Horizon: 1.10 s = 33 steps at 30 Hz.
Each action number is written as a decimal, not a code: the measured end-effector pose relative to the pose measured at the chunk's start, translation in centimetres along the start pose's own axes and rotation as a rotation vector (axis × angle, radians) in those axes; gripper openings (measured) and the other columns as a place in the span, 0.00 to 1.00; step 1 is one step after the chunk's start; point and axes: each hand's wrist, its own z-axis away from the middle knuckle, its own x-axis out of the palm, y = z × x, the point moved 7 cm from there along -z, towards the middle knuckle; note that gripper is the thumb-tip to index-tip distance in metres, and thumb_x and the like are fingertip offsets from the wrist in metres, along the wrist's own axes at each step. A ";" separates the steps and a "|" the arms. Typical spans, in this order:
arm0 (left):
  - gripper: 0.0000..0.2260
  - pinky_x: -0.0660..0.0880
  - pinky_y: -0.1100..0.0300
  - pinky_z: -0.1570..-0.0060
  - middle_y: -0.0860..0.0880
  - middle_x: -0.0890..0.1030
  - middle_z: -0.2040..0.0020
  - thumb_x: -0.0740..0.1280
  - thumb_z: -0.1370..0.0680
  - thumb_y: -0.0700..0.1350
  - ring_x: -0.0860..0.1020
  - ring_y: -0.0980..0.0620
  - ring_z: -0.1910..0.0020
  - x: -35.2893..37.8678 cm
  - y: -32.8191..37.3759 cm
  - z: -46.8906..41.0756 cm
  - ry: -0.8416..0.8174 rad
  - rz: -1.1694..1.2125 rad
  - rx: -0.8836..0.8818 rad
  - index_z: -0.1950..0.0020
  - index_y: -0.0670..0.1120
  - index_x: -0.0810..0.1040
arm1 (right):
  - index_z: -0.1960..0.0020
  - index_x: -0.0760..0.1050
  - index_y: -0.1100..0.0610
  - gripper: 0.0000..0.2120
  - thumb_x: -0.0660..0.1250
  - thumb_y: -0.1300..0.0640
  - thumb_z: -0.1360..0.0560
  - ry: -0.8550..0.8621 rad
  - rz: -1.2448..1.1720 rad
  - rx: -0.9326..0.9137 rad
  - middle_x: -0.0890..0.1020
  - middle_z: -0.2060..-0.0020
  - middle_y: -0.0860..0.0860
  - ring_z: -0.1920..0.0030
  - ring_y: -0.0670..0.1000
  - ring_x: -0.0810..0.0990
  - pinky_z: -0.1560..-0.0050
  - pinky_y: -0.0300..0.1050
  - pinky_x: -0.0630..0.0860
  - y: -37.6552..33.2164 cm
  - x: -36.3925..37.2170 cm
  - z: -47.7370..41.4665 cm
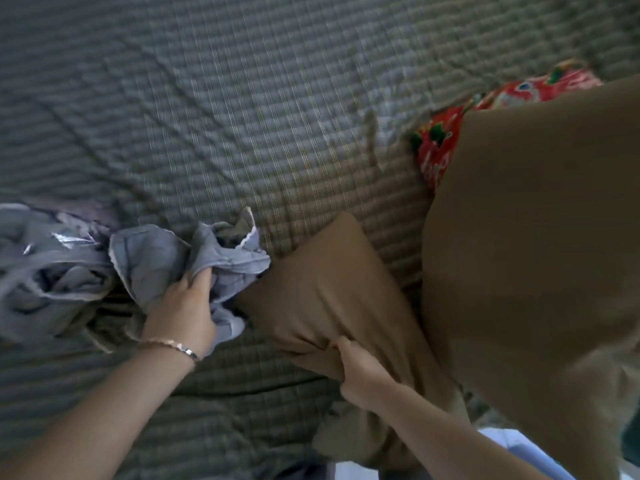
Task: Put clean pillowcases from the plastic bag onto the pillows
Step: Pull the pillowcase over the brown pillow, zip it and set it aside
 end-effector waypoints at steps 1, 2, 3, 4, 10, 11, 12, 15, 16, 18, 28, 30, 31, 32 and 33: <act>0.29 0.72 0.47 0.47 0.38 0.70 0.37 0.65 0.29 0.35 0.70 0.39 0.40 0.6 -0.5 -0.3 -0.005 0.015 -0.005 0.29 0.44 0.59 | 0.28 0.56 0.50 0.34 0.64 0.68 0.29 0.069 -0.036 0.011 0.63 0.34 0.51 0.36 0.53 0.68 0.39 0.43 0.70 0.6 -0.9 -0.3; 0.30 0.72 0.48 0.48 0.38 0.70 0.37 0.64 0.29 0.35 0.70 0.39 0.40 1.1 -0.9 -0.8 -0.014 0.029 -0.009 0.29 0.44 0.58 | 0.27 0.52 0.49 0.37 0.64 0.68 0.29 0.147 -0.077 0.023 0.58 0.33 0.50 0.34 0.54 0.66 0.37 0.43 0.69 1.2 -2.0 -0.7; 0.30 0.72 0.48 0.48 0.38 0.70 0.37 0.64 0.29 0.34 0.70 0.39 0.40 1.6 -1.1 -1.2 -0.024 0.042 -0.017 0.29 0.44 0.58 | 0.25 0.48 0.48 0.40 0.64 0.67 0.30 0.214 -0.090 0.038 0.53 0.31 0.49 0.31 0.55 0.61 0.35 0.43 0.67 1.7 -3.2 -1.0; 0.31 0.71 0.48 0.47 0.38 0.69 0.36 0.64 0.29 0.34 0.70 0.39 0.39 1.8 -1.1 -1.6 -0.031 0.055 -0.024 0.29 0.44 0.58 | 0.25 0.43 0.49 0.43 0.65 0.66 0.30 0.269 -0.045 0.069 0.47 0.29 0.49 0.28 0.57 0.54 0.31 0.45 0.62 2.2 -4.4 -1.2; 0.35 0.72 0.48 0.44 0.41 0.68 0.33 0.64 0.29 0.32 0.70 0.40 0.37 2.8 -1.1 -3.6 0.008 0.207 0.022 0.26 0.47 0.54 | 0.27 0.28 0.63 0.59 0.73 0.49 0.35 0.304 0.185 0.407 0.39 0.26 0.61 0.25 0.59 0.41 0.26 0.51 0.45 4.3 -6.7 -4.6; 0.34 0.72 0.49 0.44 0.41 0.68 0.33 0.64 0.29 0.31 0.70 0.40 0.37 2.9 -1.2 -4.0 0.013 0.219 0.028 0.27 0.47 0.54 | 0.27 0.30 0.63 0.60 0.73 0.49 0.36 0.251 0.125 0.444 0.44 0.26 0.60 0.25 0.59 0.46 0.26 0.50 0.50 4.7 -6.3 -5.1; 0.35 0.72 0.50 0.45 0.41 0.69 0.33 0.64 0.29 0.31 0.70 0.40 0.37 3.0 -1.4 -4.3 0.018 0.226 0.034 0.27 0.47 0.54 | 0.26 0.32 0.63 0.60 0.74 0.49 0.36 0.226 0.077 0.470 0.49 0.26 0.59 0.26 0.58 0.50 0.27 0.50 0.55 5.0 -6.0 -5.3; 0.37 0.71 0.51 0.44 0.41 0.67 0.31 0.65 0.29 0.31 0.70 0.40 0.36 3.0 -1.6 -5.3 0.014 0.259 0.029 0.26 0.48 0.52 | 0.26 0.47 0.61 0.49 0.73 0.51 0.35 0.304 0.030 0.513 0.61 0.30 0.57 0.30 0.56 0.61 0.33 0.49 0.66 5.5 -6.1 -5.4; 0.37 0.70 0.51 0.44 0.41 0.66 0.31 0.65 0.29 0.31 0.70 0.40 0.36 3.0 -1.8 -5.5 0.006 0.258 0.014 0.25 0.47 0.51 | 0.28 0.53 0.60 0.41 0.72 0.53 0.33 0.341 0.021 0.528 0.65 0.33 0.56 0.33 0.56 0.65 0.37 0.49 0.69 5.6 -6.3 -5.4; 0.37 0.71 0.49 0.43 0.41 0.66 0.30 0.64 0.29 0.33 0.70 0.39 0.37 2.8 -2.6 -6.0 -0.001 0.212 -0.007 0.25 0.48 0.51 | 0.37 0.62 0.59 0.26 0.69 0.55 0.30 0.376 0.016 0.541 0.72 0.39 0.55 0.41 0.56 0.73 0.47 0.47 0.74 5.1 -6.8 -5.1; 0.27 0.68 0.51 0.39 0.43 0.68 0.33 0.65 0.25 0.42 0.66 0.44 0.33 -4.2 -4.9 -5.8 0.056 -0.392 0.129 0.29 0.46 0.58 | 0.40 0.69 0.53 0.17 0.63 0.59 0.29 0.217 0.164 0.164 0.73 0.59 0.45 0.56 0.49 0.75 0.56 0.41 0.76 -2.4 -7.2 4.6; 0.29 0.65 0.53 0.37 0.45 0.65 0.30 0.64 0.25 0.41 0.64 0.45 0.32 -5.0 -4.2 -5.5 0.014 -0.397 0.189 0.27 0.48 0.56 | 0.35 0.68 0.53 0.24 0.62 0.60 0.30 0.177 0.221 0.090 0.77 0.52 0.47 0.50 0.51 0.77 0.50 0.42 0.76 -4.8 -8.0 7.0; 0.29 0.64 0.53 0.35 0.45 0.63 0.29 0.62 0.25 0.38 0.63 0.46 0.31 -5.0 -3.3 -5.0 -0.015 -0.361 0.233 0.27 0.48 0.55 | 0.32 0.66 0.53 0.27 0.62 0.61 0.31 0.158 0.242 0.056 0.78 0.47 0.48 0.46 0.51 0.76 0.46 0.42 0.75 -6.0 -8.2 8.0; 0.31 0.63 0.54 0.34 0.46 0.61 0.28 0.61 0.26 0.35 0.61 0.46 0.30 -4.8 -2.4 -4.4 -0.047 -0.321 0.277 0.26 0.49 0.54 | 0.30 0.65 0.52 0.29 0.61 0.61 0.32 0.138 0.255 0.015 0.78 0.44 0.49 0.44 0.51 0.76 0.44 0.42 0.75 -7.1 -8.1 8.9; 0.33 0.61 0.55 0.33 0.47 0.58 0.26 0.59 0.26 0.33 0.59 0.47 0.28 -4.7 -1.5 -3.7 -0.074 -0.276 0.318 0.25 0.50 0.51 | 0.29 0.64 0.51 0.31 0.61 0.61 0.32 0.121 0.265 -0.033 0.78 0.43 0.48 0.43 0.51 0.76 0.44 0.41 0.74 -8.4 -8.1 9.7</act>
